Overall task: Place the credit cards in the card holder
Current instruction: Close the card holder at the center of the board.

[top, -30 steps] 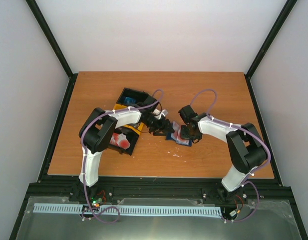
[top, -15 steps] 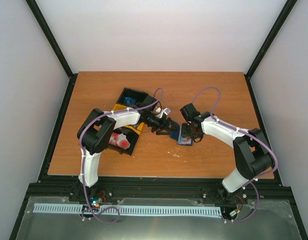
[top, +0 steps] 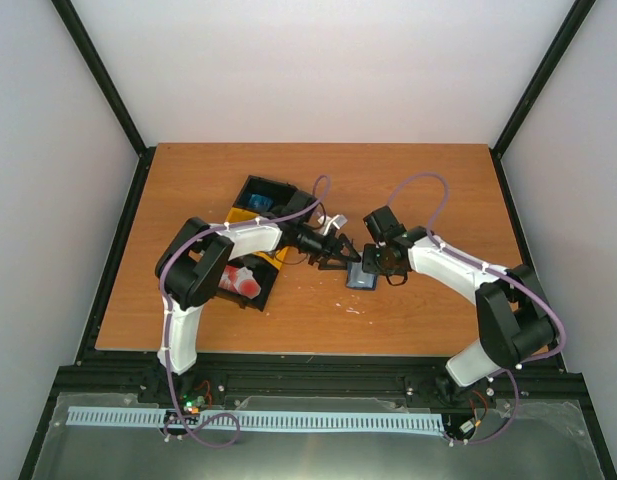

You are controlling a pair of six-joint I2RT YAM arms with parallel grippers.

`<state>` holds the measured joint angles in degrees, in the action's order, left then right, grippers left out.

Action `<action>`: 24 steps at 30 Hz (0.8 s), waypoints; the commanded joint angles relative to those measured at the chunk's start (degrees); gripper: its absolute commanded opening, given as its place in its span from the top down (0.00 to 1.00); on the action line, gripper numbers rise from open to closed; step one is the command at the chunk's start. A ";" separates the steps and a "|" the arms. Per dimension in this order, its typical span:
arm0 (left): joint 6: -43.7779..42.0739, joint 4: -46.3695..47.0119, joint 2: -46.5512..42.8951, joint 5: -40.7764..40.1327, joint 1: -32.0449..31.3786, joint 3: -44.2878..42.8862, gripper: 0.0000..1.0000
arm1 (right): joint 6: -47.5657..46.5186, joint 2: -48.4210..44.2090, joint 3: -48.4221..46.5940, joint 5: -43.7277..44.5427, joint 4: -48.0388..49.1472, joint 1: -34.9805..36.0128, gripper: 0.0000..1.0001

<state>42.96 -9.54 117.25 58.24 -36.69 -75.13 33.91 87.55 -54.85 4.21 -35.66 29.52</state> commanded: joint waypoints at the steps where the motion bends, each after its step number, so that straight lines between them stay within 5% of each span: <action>1: 0.16 1.98 -1.60 0.89 -0.21 -0.21 0.39 | 0.41 -1.01 1.67 -4.54 4.28 0.36 0.96; 13: -4.16 -3.97 -5.72 -6.57 0.85 4.13 0.40 | -3.33 3.08 3.61 -18.97 16.65 0.36 0.96; 24: -5.26 -2.43 -8.57 -8.36 1.71 7.97 0.43 | -6.17 4.18 2.39 -11.40 12.70 0.12 0.96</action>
<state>39.48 -12.82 110.93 50.76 -35.29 -68.14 28.03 91.50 -51.35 -11.38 -21.47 29.56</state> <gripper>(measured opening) 0.578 0.043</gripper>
